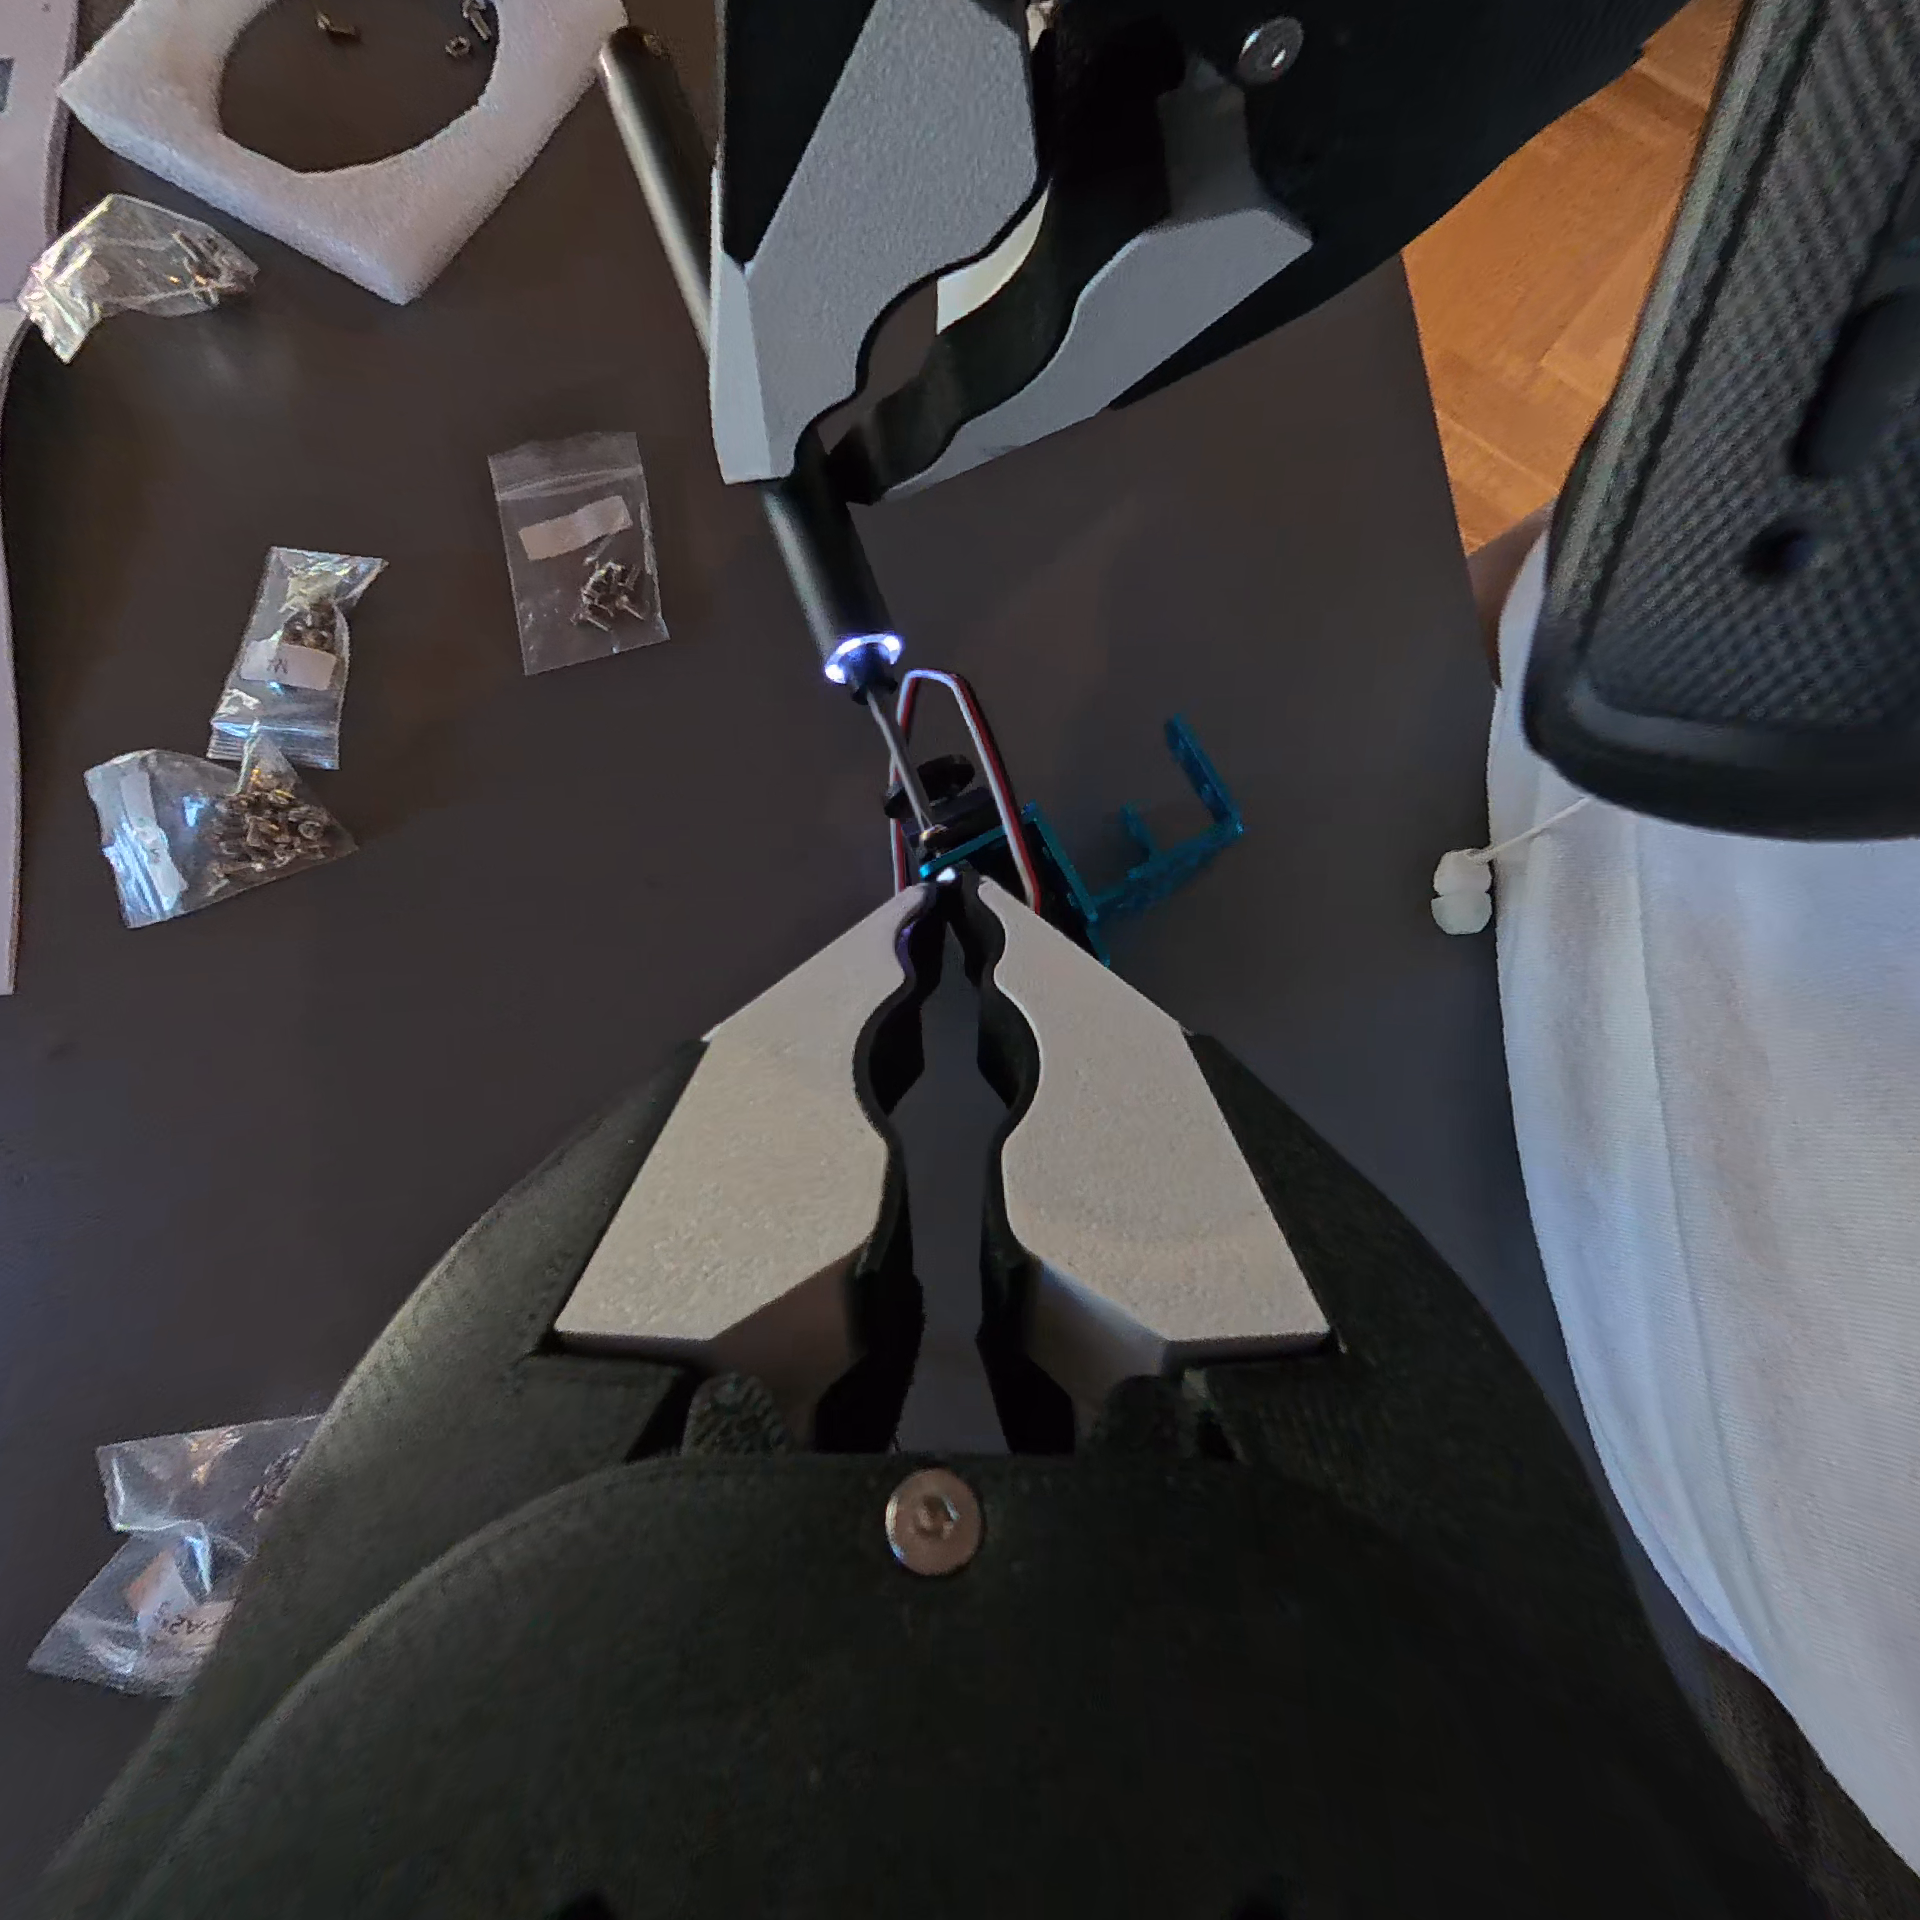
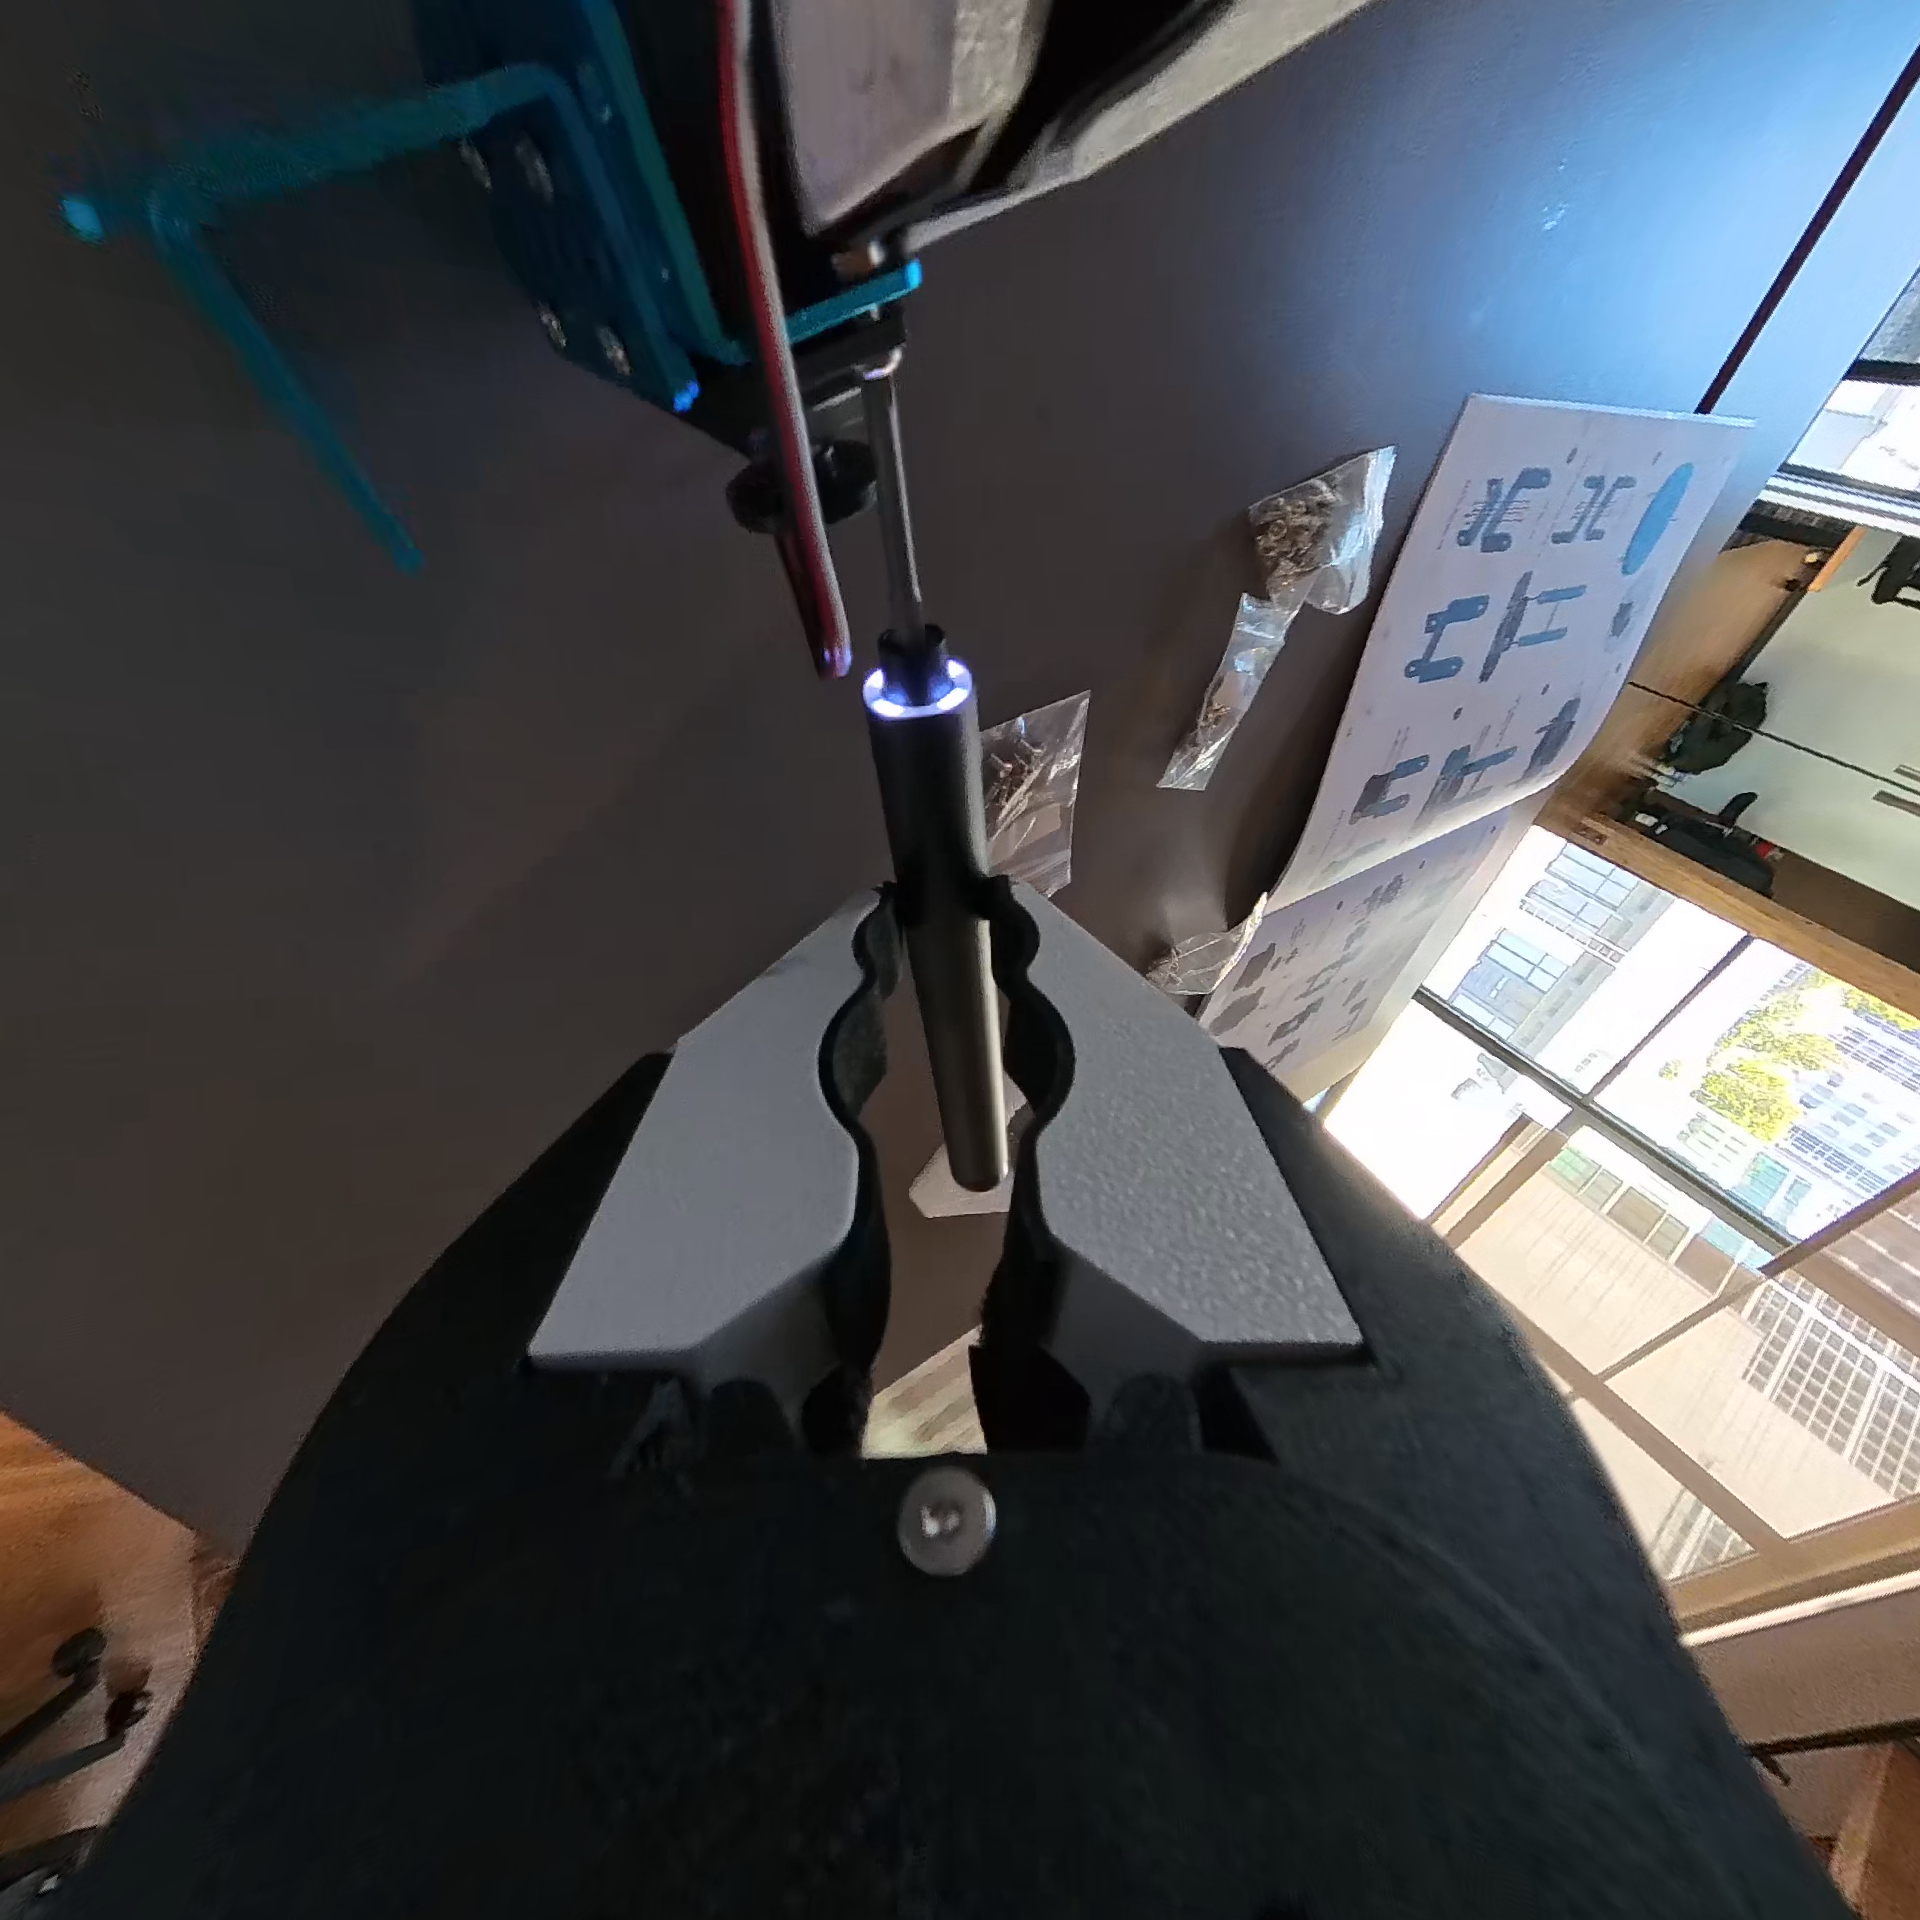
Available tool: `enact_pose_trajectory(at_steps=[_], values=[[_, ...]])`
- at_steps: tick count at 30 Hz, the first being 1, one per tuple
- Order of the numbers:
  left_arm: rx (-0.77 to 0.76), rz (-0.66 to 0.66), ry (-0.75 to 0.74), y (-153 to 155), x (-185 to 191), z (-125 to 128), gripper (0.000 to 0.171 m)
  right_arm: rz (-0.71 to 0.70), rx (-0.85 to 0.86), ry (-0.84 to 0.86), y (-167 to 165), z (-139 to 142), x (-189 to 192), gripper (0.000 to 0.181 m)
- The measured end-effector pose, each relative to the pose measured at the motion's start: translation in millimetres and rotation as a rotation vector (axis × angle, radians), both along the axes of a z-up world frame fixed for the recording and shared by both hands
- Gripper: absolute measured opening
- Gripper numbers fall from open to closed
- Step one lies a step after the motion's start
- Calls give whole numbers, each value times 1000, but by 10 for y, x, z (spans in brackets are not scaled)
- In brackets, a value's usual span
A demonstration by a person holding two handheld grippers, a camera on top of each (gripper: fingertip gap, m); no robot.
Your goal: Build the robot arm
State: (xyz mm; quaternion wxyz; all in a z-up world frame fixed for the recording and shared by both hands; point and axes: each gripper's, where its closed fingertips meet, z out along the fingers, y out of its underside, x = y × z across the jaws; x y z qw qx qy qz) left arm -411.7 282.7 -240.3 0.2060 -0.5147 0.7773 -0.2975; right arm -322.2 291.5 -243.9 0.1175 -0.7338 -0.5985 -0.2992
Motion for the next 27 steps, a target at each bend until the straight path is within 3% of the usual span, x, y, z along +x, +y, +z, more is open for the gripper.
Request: enact_pose_trajectory(at_steps=[18, 27], values=[[-84, 87, -12, -2, 23, 11, 10, -24, -29, 11, -31, -38, 26, 17], [-160, 107, 4, 3, 3, 70, 5, -25, -30, 28, -37, -29, -7, 17]])
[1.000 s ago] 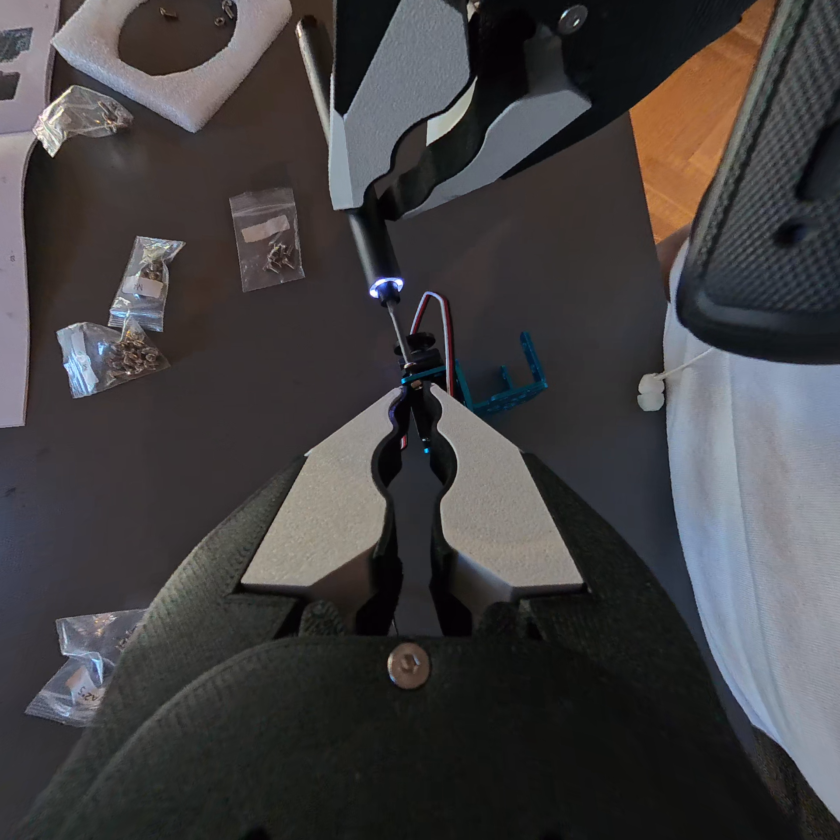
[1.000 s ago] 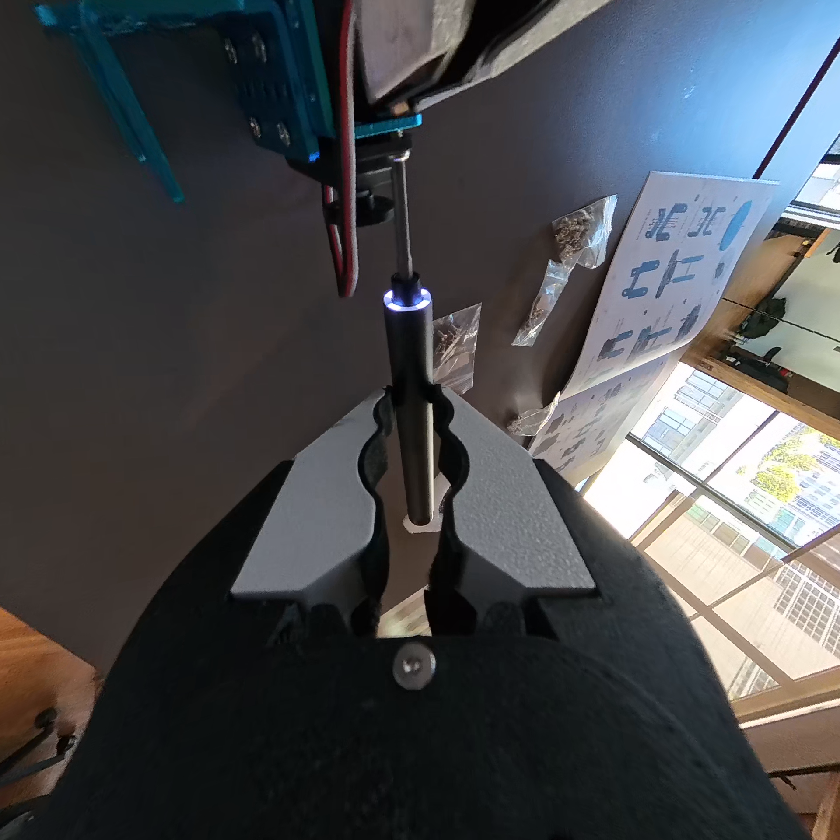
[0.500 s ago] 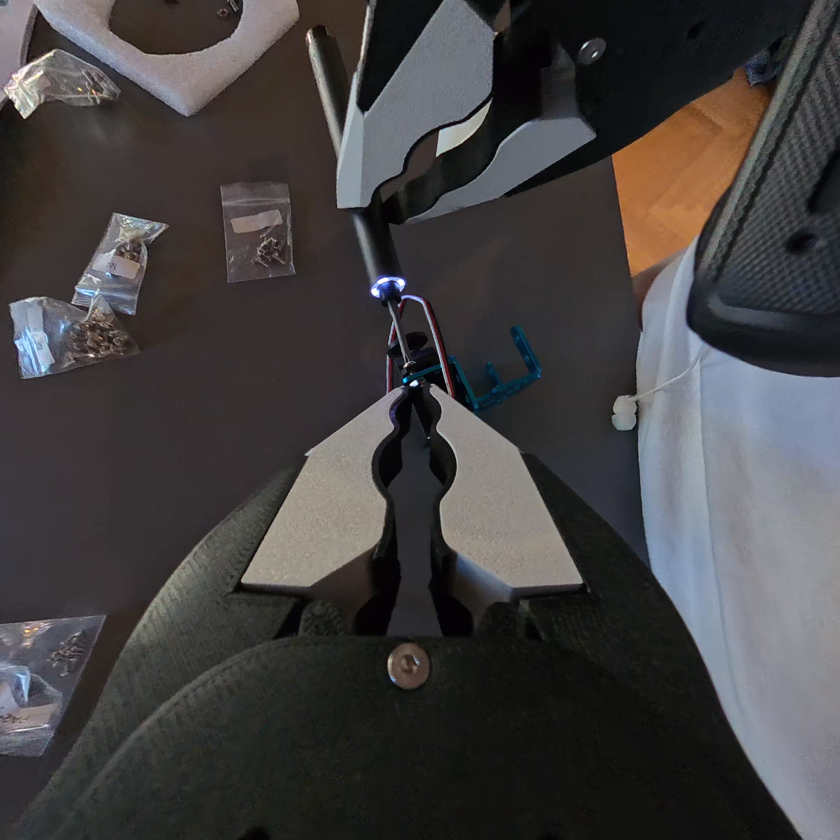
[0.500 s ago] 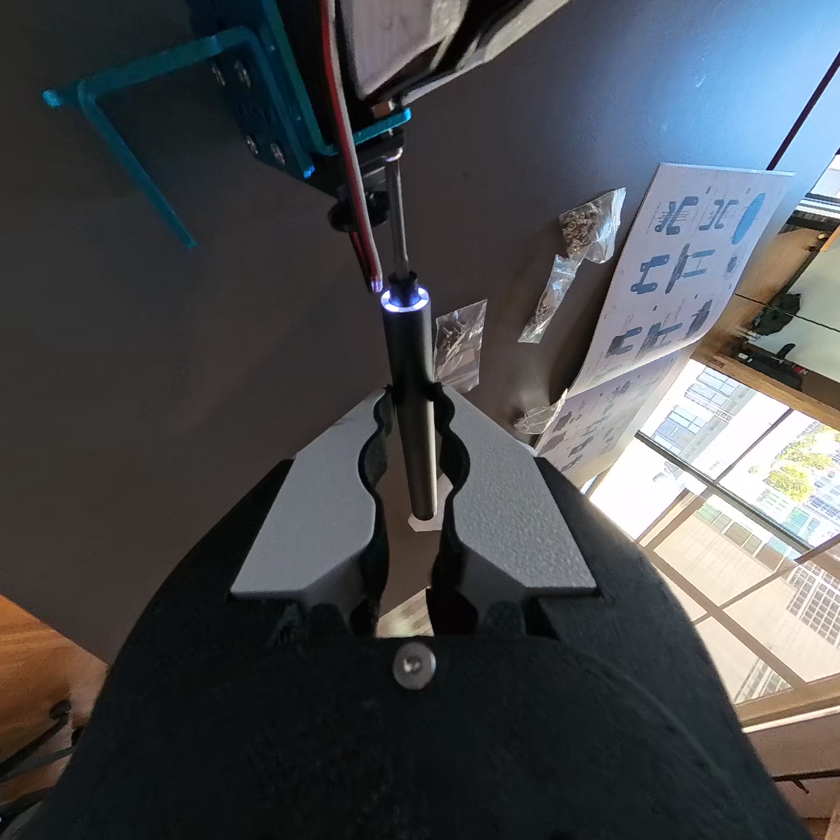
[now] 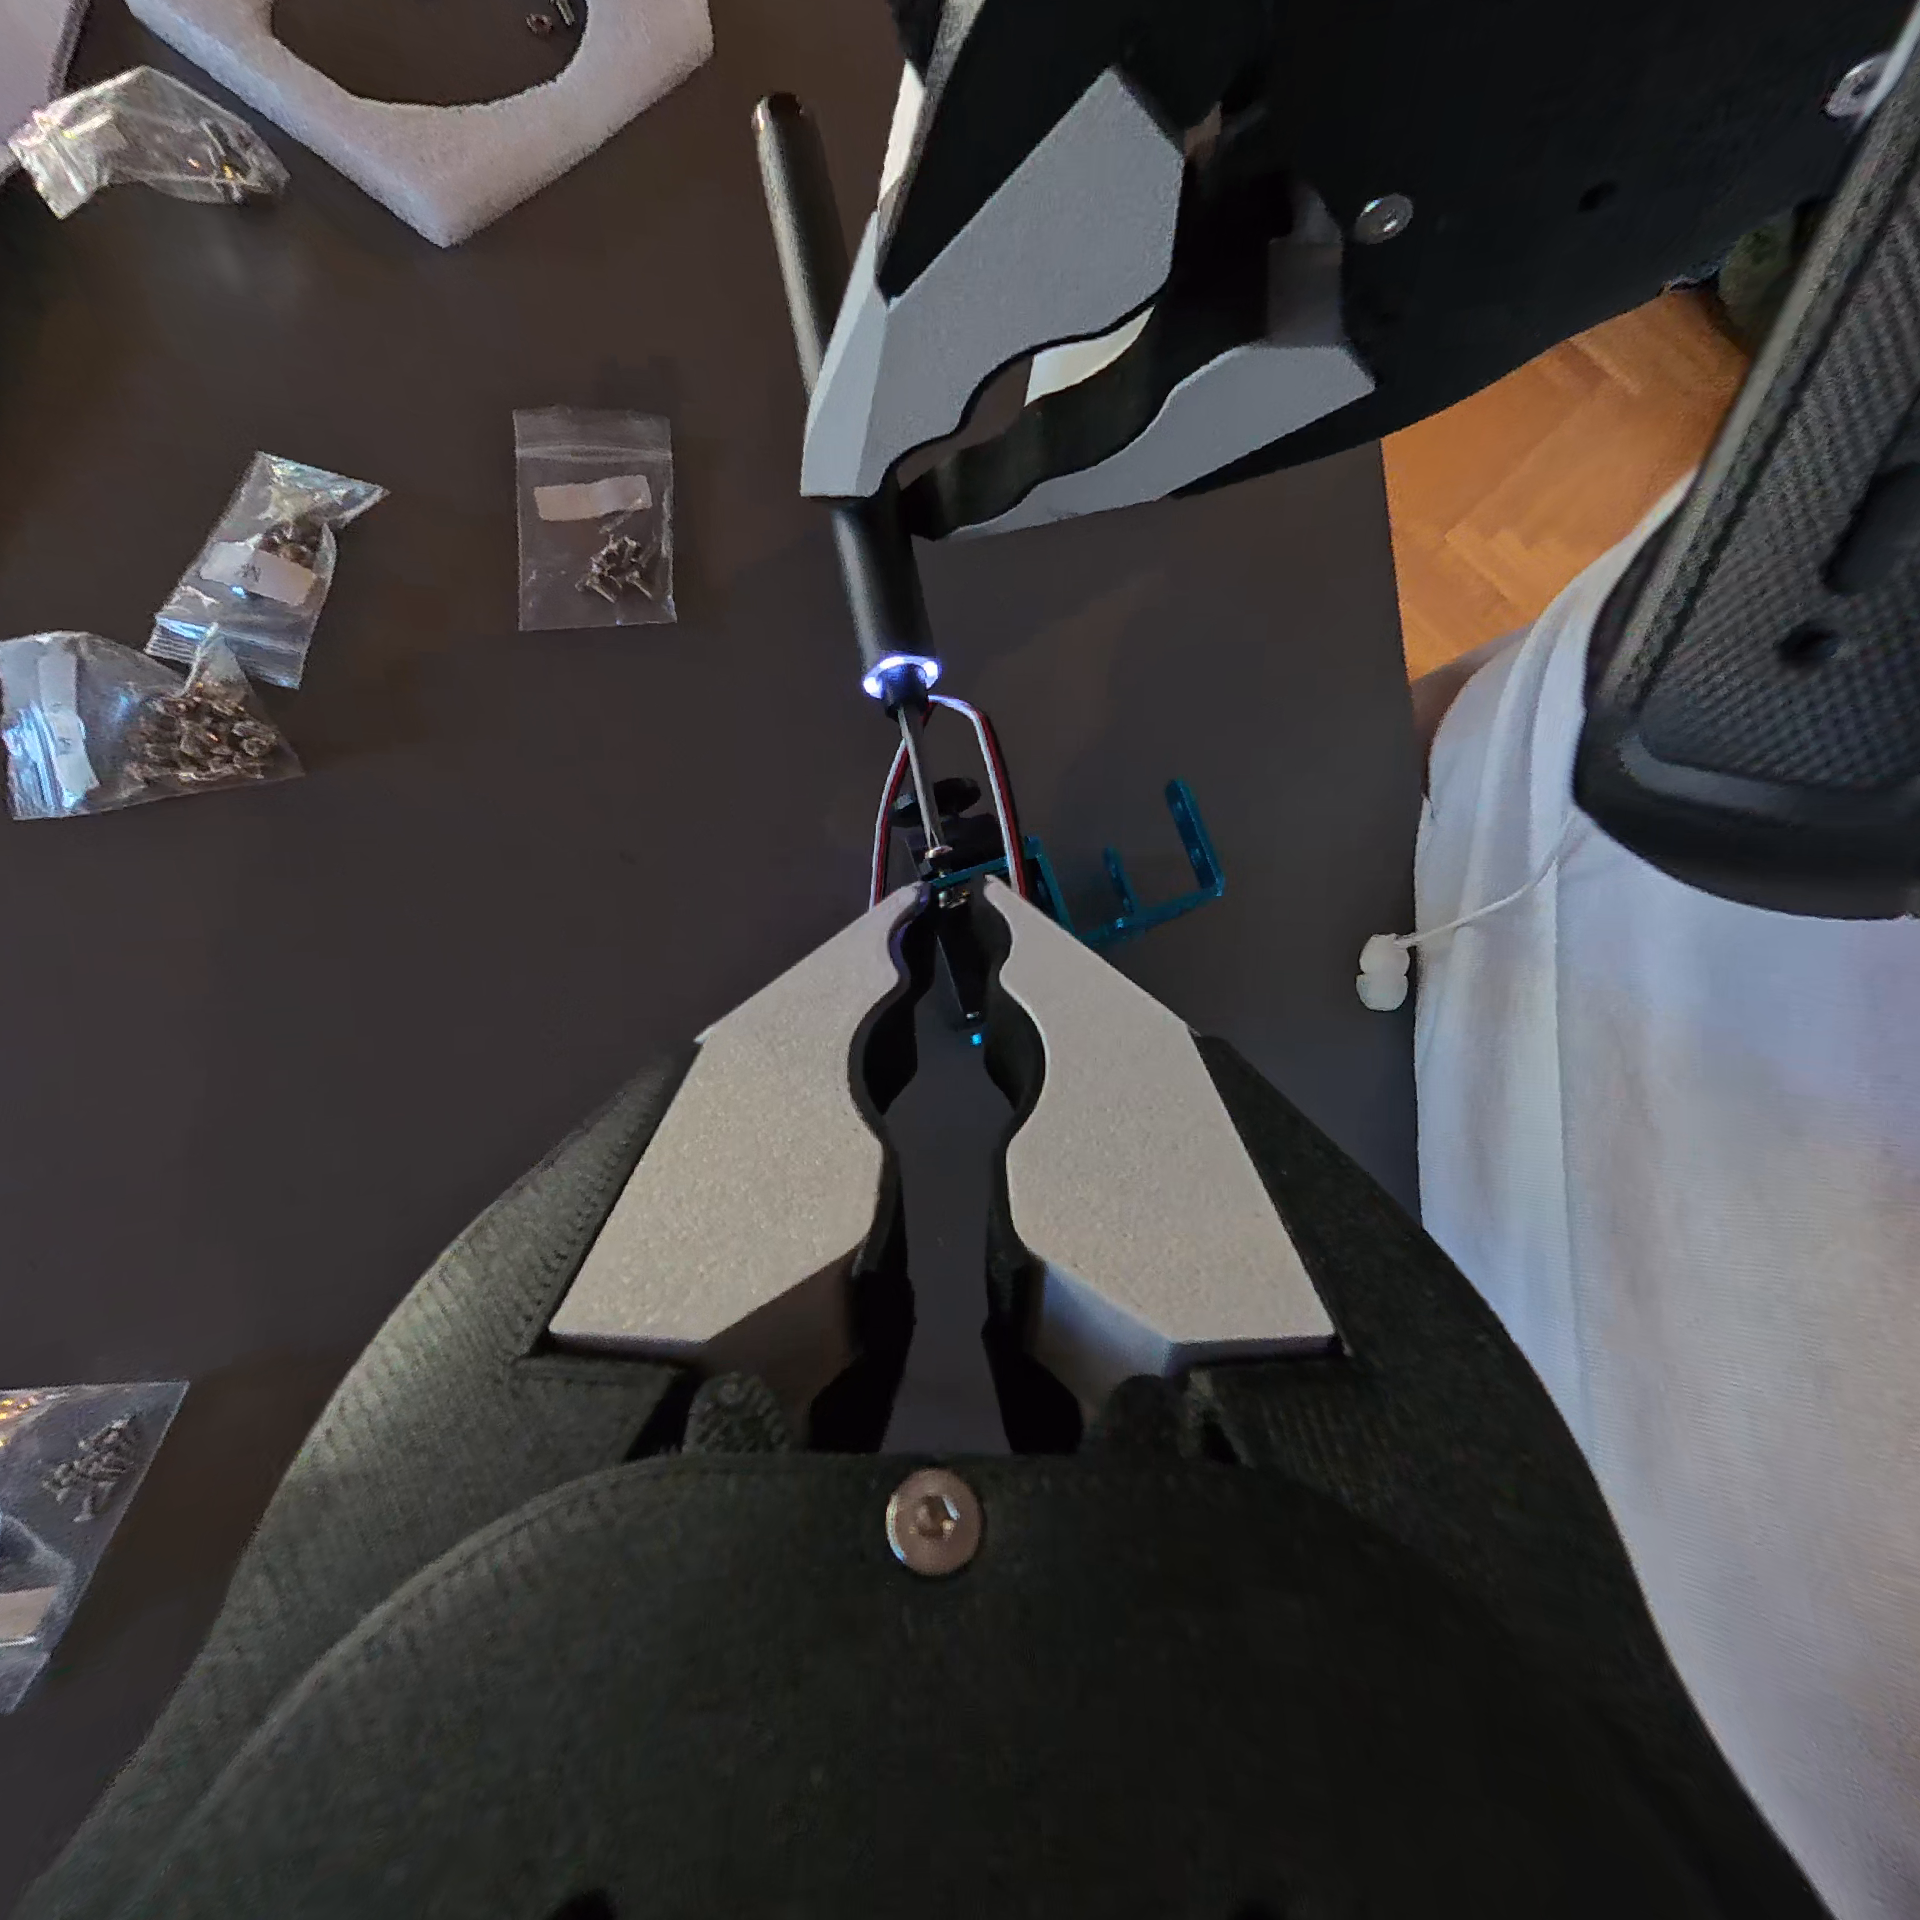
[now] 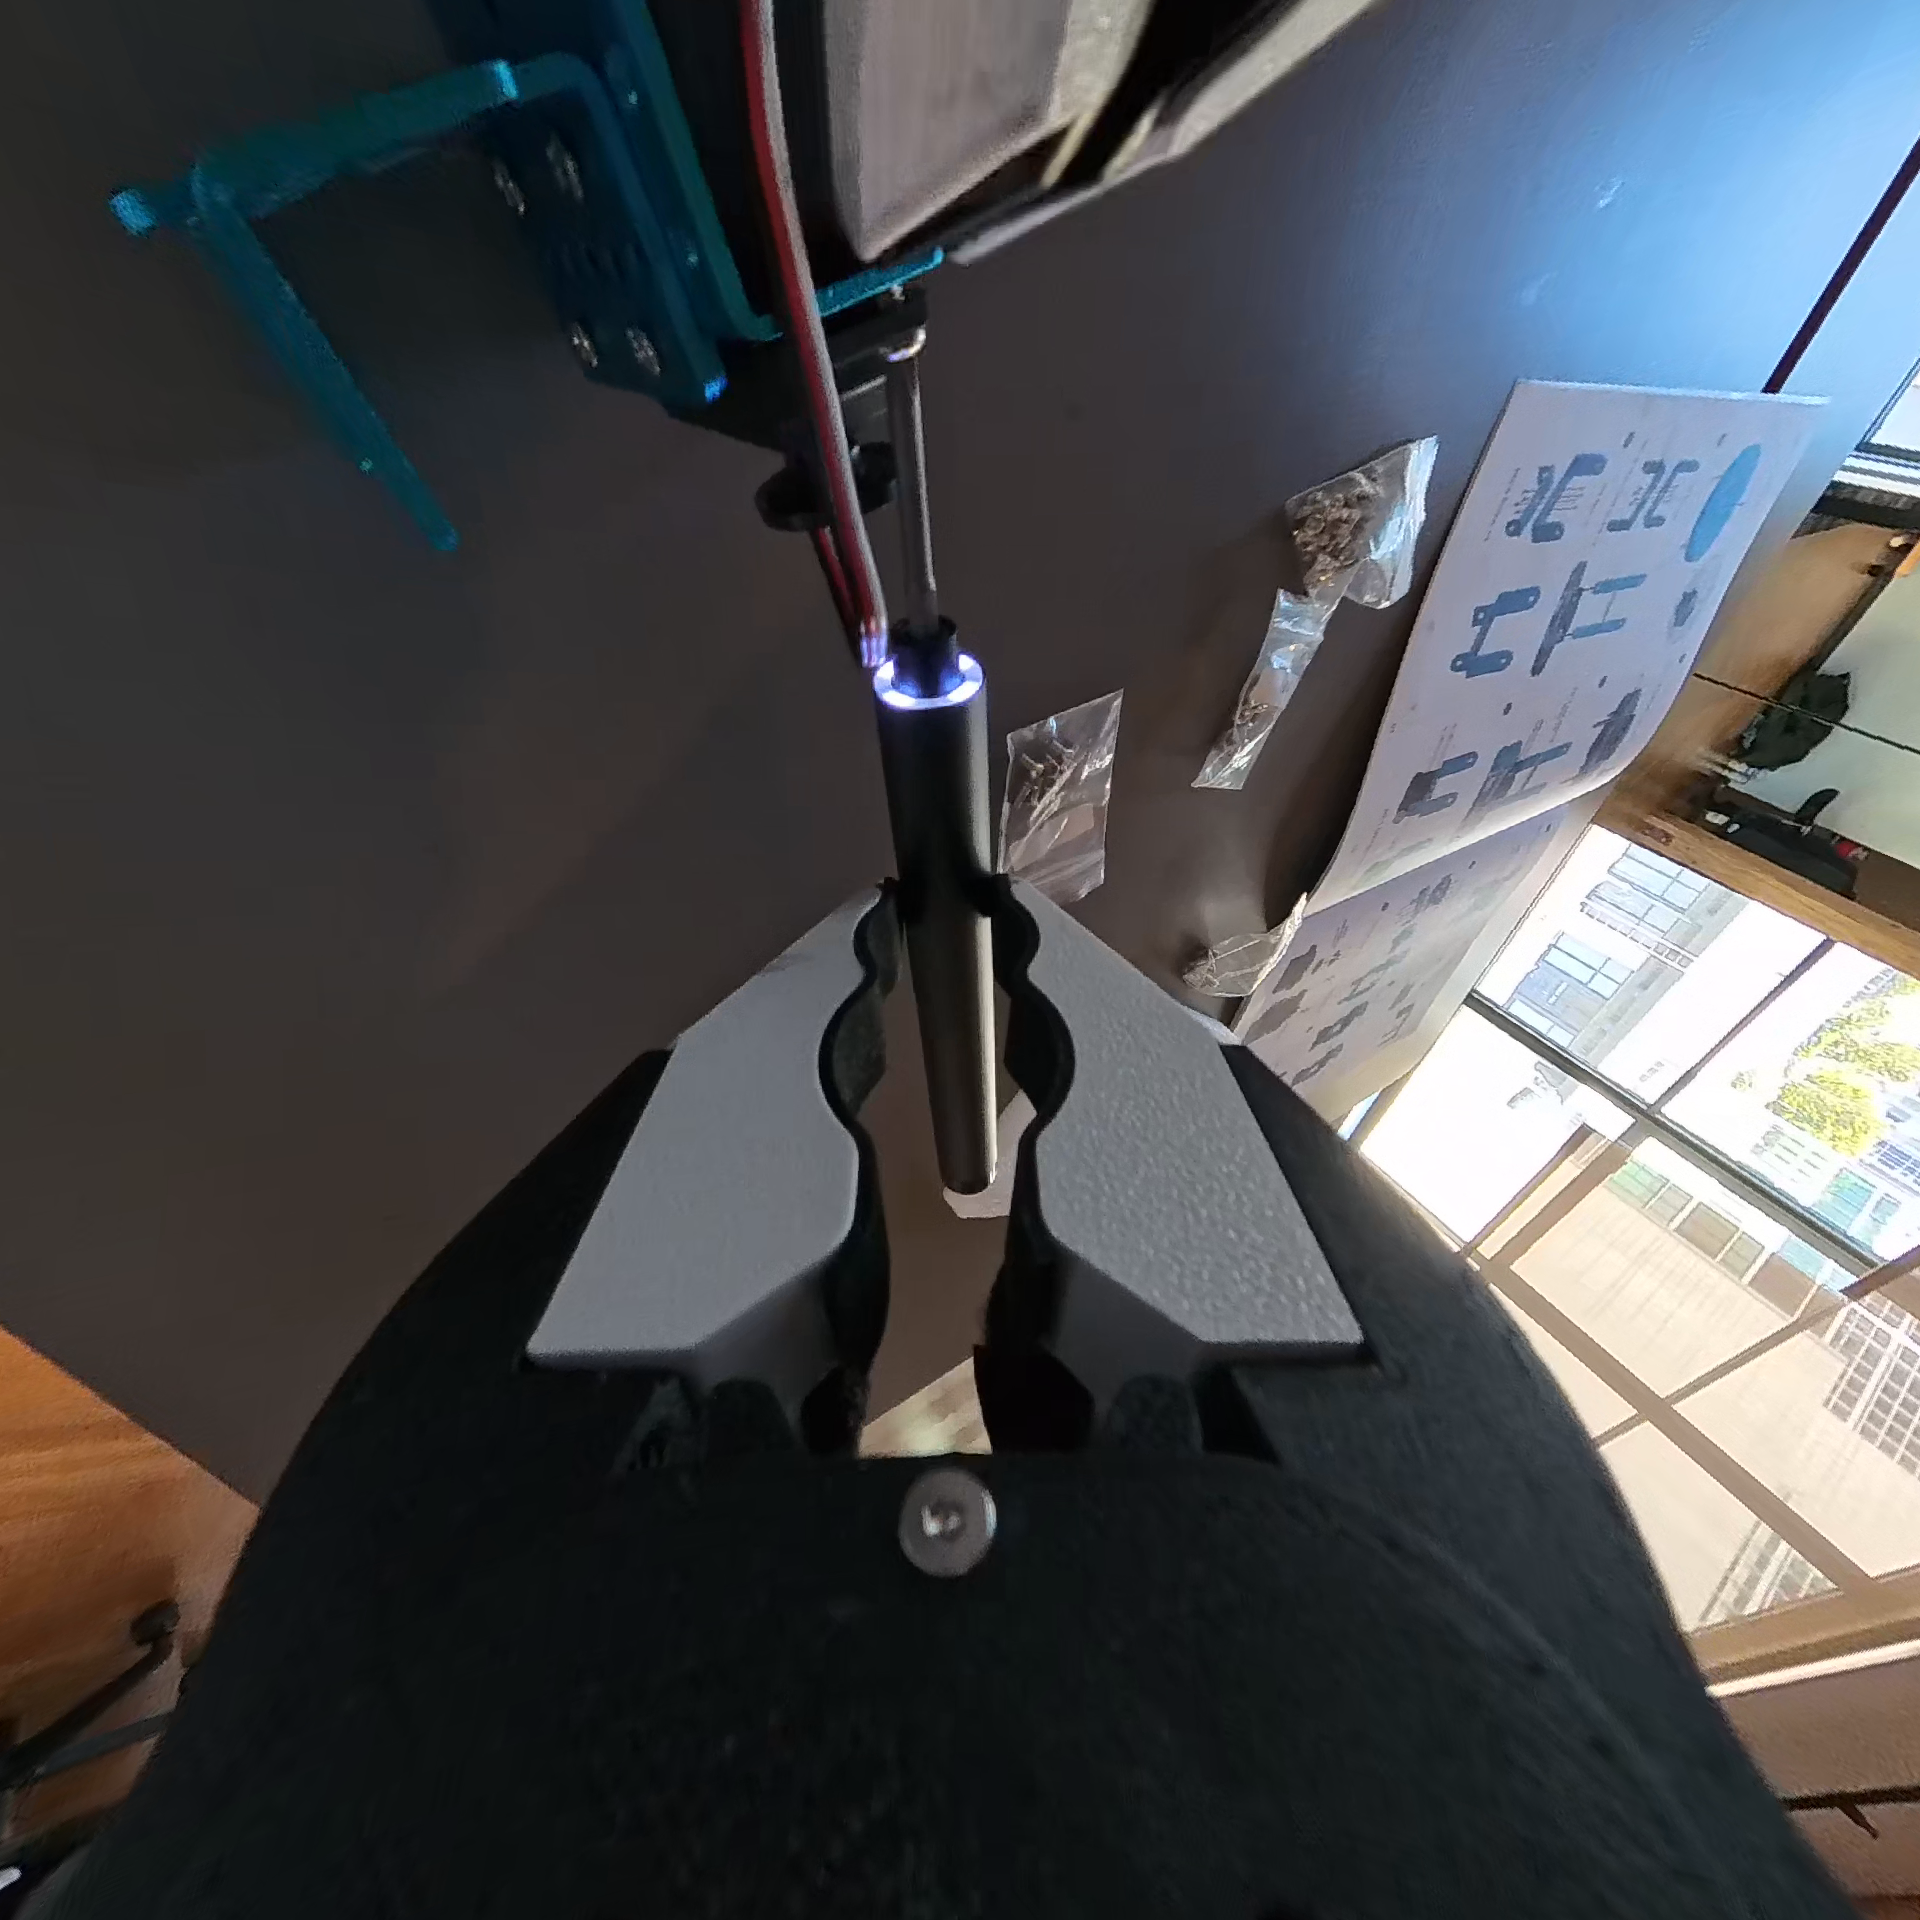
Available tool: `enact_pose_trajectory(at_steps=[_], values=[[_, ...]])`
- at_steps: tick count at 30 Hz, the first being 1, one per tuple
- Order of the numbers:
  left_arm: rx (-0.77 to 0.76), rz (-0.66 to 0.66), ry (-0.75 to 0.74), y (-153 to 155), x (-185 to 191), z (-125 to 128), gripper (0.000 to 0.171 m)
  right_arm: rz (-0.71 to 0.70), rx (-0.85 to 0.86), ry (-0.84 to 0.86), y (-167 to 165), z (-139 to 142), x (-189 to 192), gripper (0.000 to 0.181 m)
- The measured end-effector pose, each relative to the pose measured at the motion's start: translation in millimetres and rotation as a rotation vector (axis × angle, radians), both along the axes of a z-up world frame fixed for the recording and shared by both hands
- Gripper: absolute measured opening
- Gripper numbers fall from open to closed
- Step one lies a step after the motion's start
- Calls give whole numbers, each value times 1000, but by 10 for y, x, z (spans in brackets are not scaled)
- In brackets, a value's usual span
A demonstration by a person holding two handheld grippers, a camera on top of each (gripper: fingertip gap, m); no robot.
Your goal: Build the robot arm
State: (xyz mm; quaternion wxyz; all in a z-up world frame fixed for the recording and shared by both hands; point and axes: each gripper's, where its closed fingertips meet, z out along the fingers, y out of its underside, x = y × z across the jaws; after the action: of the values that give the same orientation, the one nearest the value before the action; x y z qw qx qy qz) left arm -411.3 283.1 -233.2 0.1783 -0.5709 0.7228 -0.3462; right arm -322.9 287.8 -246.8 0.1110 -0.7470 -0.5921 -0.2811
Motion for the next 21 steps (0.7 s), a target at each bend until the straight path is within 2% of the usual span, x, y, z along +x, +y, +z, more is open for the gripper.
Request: enact_pose_trajectory(at_steps=[2, 8, 21], values=[[-6, 13, 11, -2, -2, -12, 2, -2, 0, -4, 2, -2, 9, 17], [15, 45, 22, -16, -8, -21, 11, -2, -4, 3, 1, -19, 3, 17], [-23, 59, 51, 8, -19, -68, 8, 19, 11, -8, 27, 3, -15, 16]])
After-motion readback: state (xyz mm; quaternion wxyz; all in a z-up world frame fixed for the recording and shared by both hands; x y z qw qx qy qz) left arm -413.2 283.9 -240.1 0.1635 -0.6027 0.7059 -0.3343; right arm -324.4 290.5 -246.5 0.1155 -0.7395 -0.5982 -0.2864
